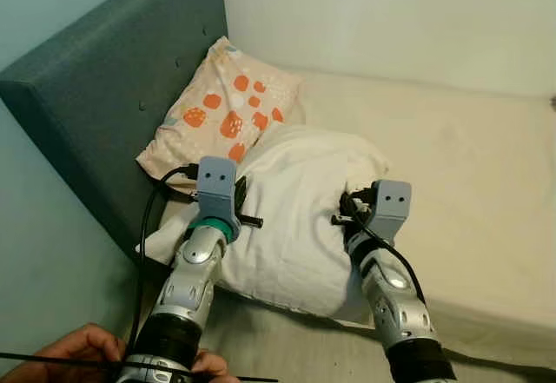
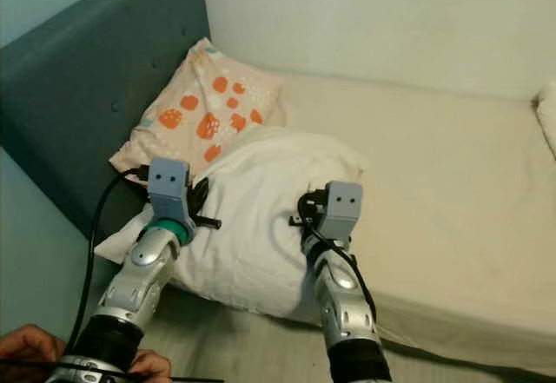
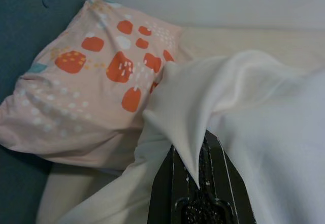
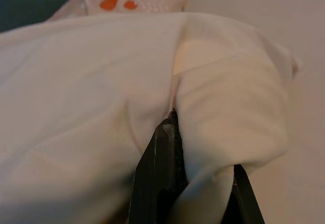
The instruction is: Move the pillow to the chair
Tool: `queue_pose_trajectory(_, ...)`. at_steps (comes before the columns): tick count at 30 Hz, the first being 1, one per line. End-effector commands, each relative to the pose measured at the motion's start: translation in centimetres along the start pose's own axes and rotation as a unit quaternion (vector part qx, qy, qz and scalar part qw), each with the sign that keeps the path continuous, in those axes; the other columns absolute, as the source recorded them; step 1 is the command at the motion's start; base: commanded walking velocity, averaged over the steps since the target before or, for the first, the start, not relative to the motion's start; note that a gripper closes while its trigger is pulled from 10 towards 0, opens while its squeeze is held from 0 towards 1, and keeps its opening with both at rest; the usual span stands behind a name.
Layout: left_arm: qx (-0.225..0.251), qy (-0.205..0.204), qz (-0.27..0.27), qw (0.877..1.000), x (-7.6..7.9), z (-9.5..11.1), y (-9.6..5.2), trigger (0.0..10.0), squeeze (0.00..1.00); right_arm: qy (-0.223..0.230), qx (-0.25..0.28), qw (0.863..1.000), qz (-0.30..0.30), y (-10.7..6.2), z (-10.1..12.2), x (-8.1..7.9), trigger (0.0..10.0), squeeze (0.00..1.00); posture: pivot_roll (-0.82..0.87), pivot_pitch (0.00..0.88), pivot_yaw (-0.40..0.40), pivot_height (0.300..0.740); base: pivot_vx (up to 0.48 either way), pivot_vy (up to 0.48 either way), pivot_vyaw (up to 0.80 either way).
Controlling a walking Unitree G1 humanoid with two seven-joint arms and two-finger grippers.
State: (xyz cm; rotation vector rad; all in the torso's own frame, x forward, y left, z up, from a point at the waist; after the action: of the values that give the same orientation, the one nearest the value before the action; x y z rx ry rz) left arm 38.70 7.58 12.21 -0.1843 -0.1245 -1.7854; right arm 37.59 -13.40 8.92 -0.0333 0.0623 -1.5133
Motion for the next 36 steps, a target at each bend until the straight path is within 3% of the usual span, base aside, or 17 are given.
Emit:
queue_pose_trajectory(1, 0.016, -0.005, -0.024, 1.000, 1.4, 0.7, 0.2, 10.0, 0.00, -0.004, 0.020, 1.000, 0.015, 0.3, 0.9, -1.3, 10.0, 0.00, -0.05, 0.012, 0.146, 0.740, 0.000, 0.000, 0.00)
queue_pose_trajectory(16, 0.003, 0.009, -0.028, 1.000, 1.3, 0.4, 0.8, 10.0, 0.00, 0.002, 0.021, 1.000, 0.003, 0.4, 1.0, -1.2, 10.0, 0.00, -0.03, 0.003, 0.149, 0.740, 0.000, 0.000, 0.00)
queue_pose_trajectory(24, 0.002, 0.021, -0.009, 1.000, 0.3, -0.4, -0.1, 10.0, 0.00, 0.002, 0.008, 0.999, 0.032, -0.1, 0.0, -2.9, 10.0, 0.00, 0.00, 0.008, 0.105, 0.740, 0.000, 0.000, 0.00)
queue_pose_trajectory(36, 0.002, 0.008, 0.044, 0.999, -1.9, -1.7, -1.6, 10.0, 0.00, -0.004, 0.003, 0.998, 0.059, 0.0, -0.2, -3.9, 10.0, 0.00, 0.01, 0.003, 0.022, 0.740, 0.000, 0.000, 0.00)
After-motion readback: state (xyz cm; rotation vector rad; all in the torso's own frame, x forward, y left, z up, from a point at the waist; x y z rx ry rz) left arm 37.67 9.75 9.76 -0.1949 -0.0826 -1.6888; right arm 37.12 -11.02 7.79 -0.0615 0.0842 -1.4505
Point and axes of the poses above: a point about 5 cm out from each wrist's last joint towards the gripper, its own y axis pointing out of the wrist towards the gripper, its own z axis along the axis of the wrist's last joint, x = y × z, the point moved 5 cm from there along y, pointing out of the wrist towards the gripper, and after that the axes turned 9 degrees about -y, right-handed, at the moved point
